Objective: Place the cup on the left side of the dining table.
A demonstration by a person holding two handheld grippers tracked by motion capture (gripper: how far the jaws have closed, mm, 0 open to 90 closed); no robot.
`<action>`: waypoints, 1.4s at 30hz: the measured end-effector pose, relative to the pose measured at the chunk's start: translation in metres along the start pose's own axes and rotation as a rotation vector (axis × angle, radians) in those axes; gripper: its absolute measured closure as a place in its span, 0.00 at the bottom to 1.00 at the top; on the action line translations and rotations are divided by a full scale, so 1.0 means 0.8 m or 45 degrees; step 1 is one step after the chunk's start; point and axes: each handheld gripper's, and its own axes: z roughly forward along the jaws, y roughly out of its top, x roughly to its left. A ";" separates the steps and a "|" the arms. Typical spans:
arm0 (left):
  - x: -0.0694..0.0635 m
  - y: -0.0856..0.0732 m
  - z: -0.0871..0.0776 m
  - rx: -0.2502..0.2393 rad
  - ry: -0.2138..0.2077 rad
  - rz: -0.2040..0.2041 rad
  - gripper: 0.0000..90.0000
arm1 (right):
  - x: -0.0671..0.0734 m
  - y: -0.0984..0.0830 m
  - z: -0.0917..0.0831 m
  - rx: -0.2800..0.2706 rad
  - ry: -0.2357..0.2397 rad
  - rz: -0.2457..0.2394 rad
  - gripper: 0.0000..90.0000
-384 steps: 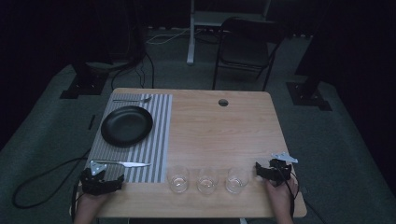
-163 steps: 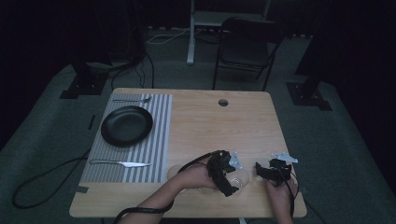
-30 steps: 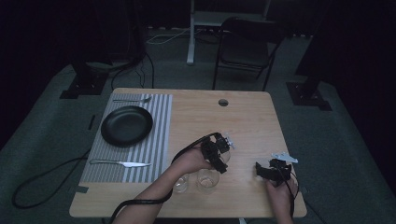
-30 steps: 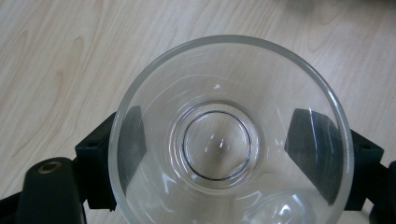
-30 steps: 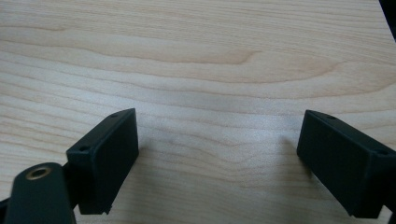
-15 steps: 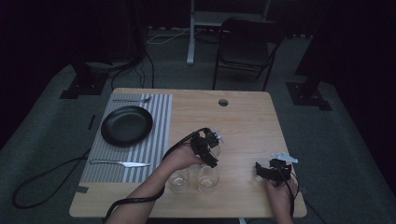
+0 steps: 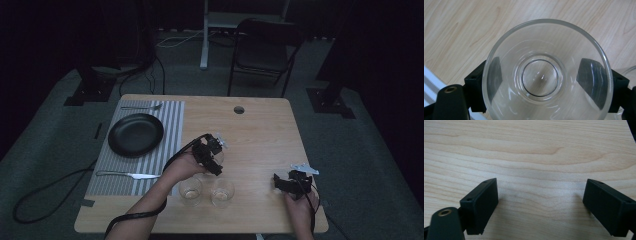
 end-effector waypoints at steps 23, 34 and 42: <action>0.048 -0.075 -0.021 0.046 0.067 -0.144 0.20 | 0.000 0.000 0.000 0.001 0.000 0.002 0.14; 0.071 -0.106 -0.039 0.059 0.104 -0.202 0.20 | 0.000 0.000 0.000 0.000 0.000 0.001 0.14; 0.092 -0.132 -0.050 0.065 0.124 -0.271 0.20 | 0.000 0.000 0.000 0.001 0.000 0.002 0.14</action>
